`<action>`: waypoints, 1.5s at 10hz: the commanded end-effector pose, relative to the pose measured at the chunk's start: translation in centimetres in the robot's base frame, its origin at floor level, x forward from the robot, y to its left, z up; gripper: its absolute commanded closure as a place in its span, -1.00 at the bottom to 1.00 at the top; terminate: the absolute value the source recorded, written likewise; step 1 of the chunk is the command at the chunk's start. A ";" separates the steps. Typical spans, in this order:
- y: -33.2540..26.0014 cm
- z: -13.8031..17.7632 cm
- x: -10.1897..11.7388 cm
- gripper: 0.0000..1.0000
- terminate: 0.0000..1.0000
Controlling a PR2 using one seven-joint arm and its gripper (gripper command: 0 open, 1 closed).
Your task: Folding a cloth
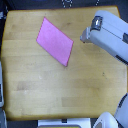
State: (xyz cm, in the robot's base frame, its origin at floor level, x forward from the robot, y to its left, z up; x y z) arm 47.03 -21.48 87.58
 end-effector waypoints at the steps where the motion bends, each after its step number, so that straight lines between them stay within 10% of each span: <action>1: 7.3 -3.1 2.2 -1.00 -1.00; 15: 13.0 -15.0 -1.7 -1.00 -1.00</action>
State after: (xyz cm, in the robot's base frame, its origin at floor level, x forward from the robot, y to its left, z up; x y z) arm 46.08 -9.02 75.93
